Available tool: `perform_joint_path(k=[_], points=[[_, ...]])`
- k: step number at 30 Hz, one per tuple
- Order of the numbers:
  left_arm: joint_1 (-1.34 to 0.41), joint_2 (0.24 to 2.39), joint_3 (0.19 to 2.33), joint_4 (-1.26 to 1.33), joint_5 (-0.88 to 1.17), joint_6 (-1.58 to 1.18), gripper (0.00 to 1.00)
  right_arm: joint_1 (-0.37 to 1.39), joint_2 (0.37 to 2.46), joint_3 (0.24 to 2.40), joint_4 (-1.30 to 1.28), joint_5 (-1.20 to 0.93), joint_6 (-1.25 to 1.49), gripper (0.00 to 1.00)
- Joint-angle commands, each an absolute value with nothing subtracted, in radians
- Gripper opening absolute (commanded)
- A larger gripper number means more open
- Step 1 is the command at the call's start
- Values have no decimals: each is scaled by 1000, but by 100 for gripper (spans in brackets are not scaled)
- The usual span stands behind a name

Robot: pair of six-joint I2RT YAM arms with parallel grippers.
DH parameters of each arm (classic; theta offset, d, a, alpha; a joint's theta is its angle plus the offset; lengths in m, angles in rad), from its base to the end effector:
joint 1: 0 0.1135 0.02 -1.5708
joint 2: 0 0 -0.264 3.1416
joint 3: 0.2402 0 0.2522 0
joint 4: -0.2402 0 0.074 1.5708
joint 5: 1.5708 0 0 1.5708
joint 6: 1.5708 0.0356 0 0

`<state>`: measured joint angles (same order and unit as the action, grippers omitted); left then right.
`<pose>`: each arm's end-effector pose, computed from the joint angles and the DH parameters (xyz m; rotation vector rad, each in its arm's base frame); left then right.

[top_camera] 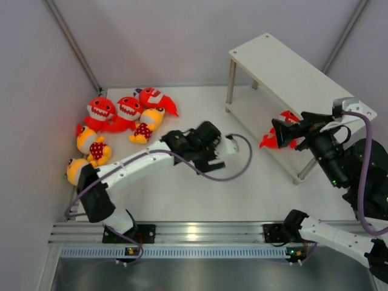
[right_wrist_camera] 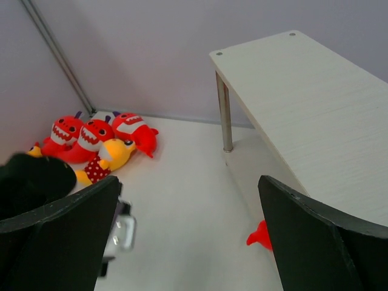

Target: Place and organize the stuffed toys onto the shelf

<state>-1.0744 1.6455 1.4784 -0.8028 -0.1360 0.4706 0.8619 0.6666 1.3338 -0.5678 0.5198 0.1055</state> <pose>0.1724 -0.3081 0.3051 1.7263 1.8478 -0.0685 0.0604 0.0433 0.4859 -0.1383 1.4910 0.3999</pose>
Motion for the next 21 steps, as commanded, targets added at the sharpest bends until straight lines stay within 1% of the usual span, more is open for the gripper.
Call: perform_joint_path(k=[1, 2, 3, 4, 6, 7, 8, 9, 10, 11, 12, 14, 16, 18, 21], points=[[-783, 1442, 1385, -896, -69, 422, 93, 870, 703, 1322, -468, 480, 81, 99], [-629, 1381, 1364, -896, -64, 436, 93, 871, 709, 1316, -454, 462, 77, 99], [-545, 1358, 1333, -894, -49, 452, 93, 871, 722, 1306, -442, 448, 74, 99], [-391, 1324, 1325, -894, -20, 492, 94, 870, 730, 1301, -421, 421, 65, 99], [-226, 1321, 1338, -885, 99, 552, 95, 870, 759, 1292, -408, 397, 55, 99], [-150, 1357, 1350, -865, 121, 569, 96, 870, 767, 1290, -402, 387, 54, 99], [-9, 1389, 1389, -851, 129, 583, 96, 870, 784, 1284, -399, 376, 52, 100], [64, 1429, 1416, -836, 120, 600, 96, 870, 791, 1278, -396, 367, 49, 100], [154, 1534, 1448, -828, 109, 604, 96, 870, 796, 1270, -393, 356, 43, 99], [184, 1593, 1526, -828, 95, 607, 94, 871, 801, 1255, -387, 356, 37, 99], [205, 1702, 1564, -828, 71, 606, 93, 870, 801, 1247, -384, 353, 28, 99], [239, 1796, 1650, -825, 78, 643, 93, 870, 804, 1229, -379, 379, 17, 99], [241, 1906, 1693, -824, 109, 712, 98, 870, 807, 1224, -380, 414, 9, 99], [242, 1953, 1729, -783, 132, 759, 98, 870, 813, 1221, -383, 422, -33, 99], [241, 1997, 1704, -641, 120, 829, 98, 870, 816, 1213, -390, 426, -47, 99]])
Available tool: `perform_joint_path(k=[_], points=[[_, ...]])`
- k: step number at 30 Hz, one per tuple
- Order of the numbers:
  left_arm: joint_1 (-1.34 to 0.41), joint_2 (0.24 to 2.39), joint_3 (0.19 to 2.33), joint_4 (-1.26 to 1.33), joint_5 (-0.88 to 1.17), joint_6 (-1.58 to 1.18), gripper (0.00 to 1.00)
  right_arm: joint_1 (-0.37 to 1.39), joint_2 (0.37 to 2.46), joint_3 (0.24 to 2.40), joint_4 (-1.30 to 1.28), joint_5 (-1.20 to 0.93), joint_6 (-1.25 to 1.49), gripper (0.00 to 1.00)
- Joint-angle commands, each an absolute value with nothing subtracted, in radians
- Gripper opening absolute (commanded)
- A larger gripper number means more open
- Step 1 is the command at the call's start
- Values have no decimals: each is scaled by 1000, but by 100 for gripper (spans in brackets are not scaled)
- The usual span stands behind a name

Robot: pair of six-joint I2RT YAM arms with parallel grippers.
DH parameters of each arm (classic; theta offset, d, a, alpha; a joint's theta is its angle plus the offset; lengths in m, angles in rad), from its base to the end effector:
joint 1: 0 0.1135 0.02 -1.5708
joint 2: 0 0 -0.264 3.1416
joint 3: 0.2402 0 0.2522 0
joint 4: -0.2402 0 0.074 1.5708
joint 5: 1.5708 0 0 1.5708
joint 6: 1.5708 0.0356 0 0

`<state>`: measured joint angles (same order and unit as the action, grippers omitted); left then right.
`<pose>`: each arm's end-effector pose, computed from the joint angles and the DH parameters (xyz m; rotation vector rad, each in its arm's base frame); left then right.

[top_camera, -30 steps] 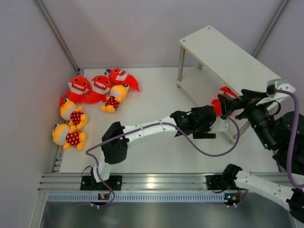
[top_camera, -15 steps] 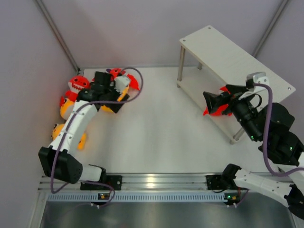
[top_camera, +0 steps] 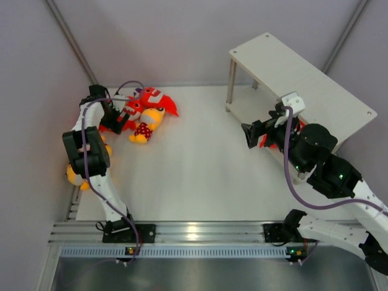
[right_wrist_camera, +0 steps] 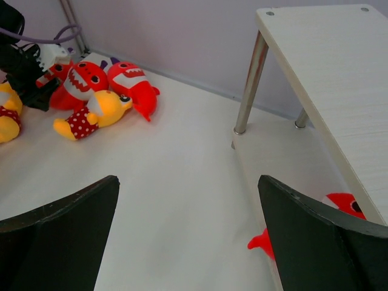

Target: Place and organize the stuffed toys onto the shelf

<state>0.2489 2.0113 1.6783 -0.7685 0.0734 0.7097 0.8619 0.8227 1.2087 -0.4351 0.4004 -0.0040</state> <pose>0.4205 0.1042 0.2313 0.6360 2.6081 0.2085 0.1091 0.1059 0.4496 -0.3899 1.5790 0.3377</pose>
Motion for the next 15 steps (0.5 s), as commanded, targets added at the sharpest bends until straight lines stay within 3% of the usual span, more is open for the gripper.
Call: perform_joint_path(k=[1, 4, 7, 8, 15], points=[[239, 2020, 1707, -632, 124, 856, 98, 868, 818, 1210, -390, 433, -55, 99], [236, 2086, 1720, -582, 106, 908, 95, 871, 821, 1198, -390, 454, -78, 99], [226, 2152, 1753, -574, 68, 919, 78, 870, 833, 1193, -388, 465, -107, 99], [221, 2160, 1743, -572, 63, 933, 77, 870, 844, 1195, -388, 465, -115, 99], [229, 2224, 1761, -574, 141, 874, 80, 868, 887, 1227, -385, 497, -181, 99]])
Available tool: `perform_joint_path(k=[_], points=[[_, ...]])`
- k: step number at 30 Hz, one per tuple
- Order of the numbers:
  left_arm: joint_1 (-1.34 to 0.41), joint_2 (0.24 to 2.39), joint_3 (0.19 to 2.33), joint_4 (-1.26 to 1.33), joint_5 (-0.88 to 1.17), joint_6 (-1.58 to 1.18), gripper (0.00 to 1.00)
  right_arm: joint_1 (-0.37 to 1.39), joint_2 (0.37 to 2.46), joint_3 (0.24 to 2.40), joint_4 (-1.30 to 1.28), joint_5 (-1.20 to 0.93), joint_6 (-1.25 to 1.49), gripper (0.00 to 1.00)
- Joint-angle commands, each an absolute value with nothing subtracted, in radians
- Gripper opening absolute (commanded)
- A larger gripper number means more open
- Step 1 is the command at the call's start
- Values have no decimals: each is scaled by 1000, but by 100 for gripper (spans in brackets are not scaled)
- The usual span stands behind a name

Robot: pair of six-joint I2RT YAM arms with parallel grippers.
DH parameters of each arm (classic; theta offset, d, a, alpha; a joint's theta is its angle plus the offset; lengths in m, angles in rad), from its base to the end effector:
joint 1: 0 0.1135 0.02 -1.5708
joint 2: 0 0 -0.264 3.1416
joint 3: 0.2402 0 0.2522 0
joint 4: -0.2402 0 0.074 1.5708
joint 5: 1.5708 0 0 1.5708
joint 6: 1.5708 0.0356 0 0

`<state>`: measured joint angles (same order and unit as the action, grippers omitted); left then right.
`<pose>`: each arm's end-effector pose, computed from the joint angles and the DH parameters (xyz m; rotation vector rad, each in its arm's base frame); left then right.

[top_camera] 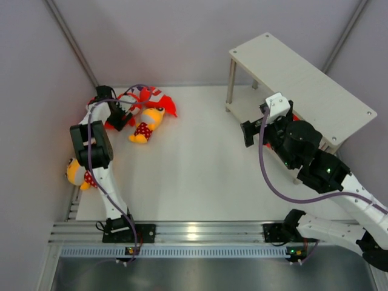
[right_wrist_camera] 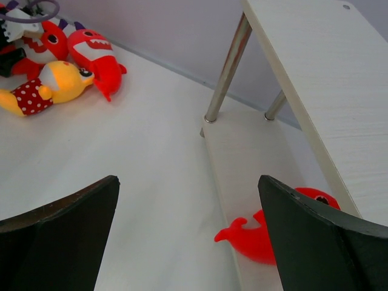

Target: Place and organize the stuffed toys onto the shelf

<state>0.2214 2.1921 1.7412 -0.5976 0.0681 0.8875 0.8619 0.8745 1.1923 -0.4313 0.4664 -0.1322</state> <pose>0.4639 0.1019 0.1805 0.8882 2.4937 0.2958 0.1227 0.1184 0.4376 -0.4759 1.6055 0.1582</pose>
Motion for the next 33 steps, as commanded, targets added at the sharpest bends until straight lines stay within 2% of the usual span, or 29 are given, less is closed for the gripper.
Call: perform_joint_path(k=[1, 3, 5, 6, 11, 14, 20, 25, 27, 33], points=[[227, 2226, 1758, -574, 152, 871, 79, 868, 890, 1230, -387, 500, -186, 99], [221, 2230, 1764, -574, 152, 851, 60, 870, 893, 1232, -380, 503, -189, 99], [209, 2223, 1767, -574, 156, 810, 30, 870, 891, 1233, -379, 505, -187, 99], [207, 2197, 1764, -574, 160, 790, 0, 868, 888, 1233, -379, 506, -180, 99], [201, 2074, 1792, -575, 144, 553, 0, 870, 854, 1229, -391, 500, -155, 99], [196, 1924, 1807, -575, 150, 430, 0, 868, 822, 1229, -396, 495, -120, 99], [108, 1663, 1695, -600, 180, 426, 0, 868, 744, 1212, -417, 474, -61, 99], [-268, 1559, 1672, -771, 101, 471, 0, 868, 675, 1213, -440, 477, -34, 99], [-419, 1577, 1646, -788, 72, 454, 0, 868, 661, 1215, -456, 485, -17, 99], [-730, 1690, 1620, -793, -49, 505, 0, 868, 611, 1220, -503, 491, 49, 99]])
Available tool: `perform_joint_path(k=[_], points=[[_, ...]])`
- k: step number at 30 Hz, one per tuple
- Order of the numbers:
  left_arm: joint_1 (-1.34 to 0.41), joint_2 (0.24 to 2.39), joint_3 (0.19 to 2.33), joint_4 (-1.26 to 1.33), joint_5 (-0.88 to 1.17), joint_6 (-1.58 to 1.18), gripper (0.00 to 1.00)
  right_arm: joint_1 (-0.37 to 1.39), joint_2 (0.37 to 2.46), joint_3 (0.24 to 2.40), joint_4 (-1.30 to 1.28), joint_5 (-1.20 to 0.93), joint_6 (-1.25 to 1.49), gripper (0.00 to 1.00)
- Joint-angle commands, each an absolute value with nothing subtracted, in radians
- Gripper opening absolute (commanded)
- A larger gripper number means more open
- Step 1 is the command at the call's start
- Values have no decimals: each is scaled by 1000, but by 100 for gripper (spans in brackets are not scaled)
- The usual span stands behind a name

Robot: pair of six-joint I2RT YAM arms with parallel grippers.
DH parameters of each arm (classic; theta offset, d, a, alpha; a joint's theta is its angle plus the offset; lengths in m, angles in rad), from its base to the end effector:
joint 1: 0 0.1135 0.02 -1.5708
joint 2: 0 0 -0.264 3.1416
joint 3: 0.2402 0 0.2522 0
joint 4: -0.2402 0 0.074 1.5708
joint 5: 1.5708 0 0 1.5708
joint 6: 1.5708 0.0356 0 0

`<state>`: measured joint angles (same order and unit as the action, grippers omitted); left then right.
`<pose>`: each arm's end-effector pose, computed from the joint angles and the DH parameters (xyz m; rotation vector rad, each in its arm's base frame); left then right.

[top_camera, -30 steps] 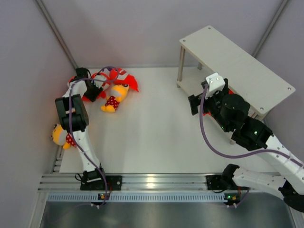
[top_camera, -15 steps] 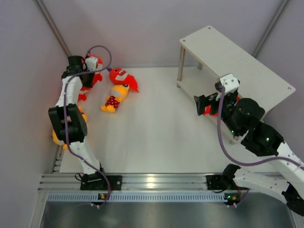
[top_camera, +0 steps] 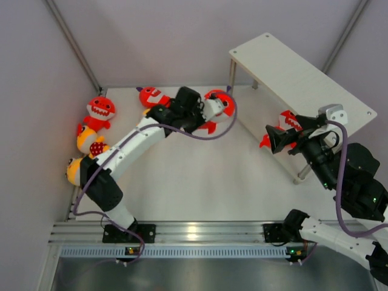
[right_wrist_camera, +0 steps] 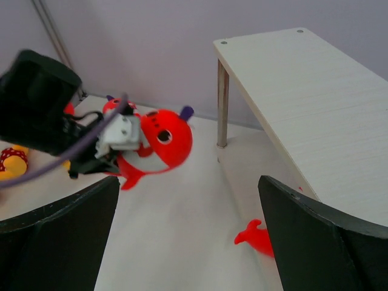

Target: Place and organize the stuffed toys onto the shelf

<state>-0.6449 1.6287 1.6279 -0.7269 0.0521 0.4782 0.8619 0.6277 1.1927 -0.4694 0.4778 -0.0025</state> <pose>0.2883 -0.2191 0.3640 1.2483 1.9337 -0.1457 0.0686 0.0548 0.4605 -0.2535 1.4737 0.3424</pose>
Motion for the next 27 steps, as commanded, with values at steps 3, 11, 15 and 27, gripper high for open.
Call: perform_joint_path(k=[3, 11, 15, 27], points=[[-842, 1791, 1725, -792, -103, 509, 0, 870, 598, 1223, -512, 502, 66, 99], [-887, 2117, 2048, -790, -130, 499, 0, 870, 586, 1243, -537, 509, 91, 99], [-887, 2246, 2226, -788, -169, 443, 0, 868, 587, 1244, -545, 512, 92, 100], [-897, 2476, 2407, -556, -383, 397, 0, 868, 577, 1229, -567, 476, 129, 99]])
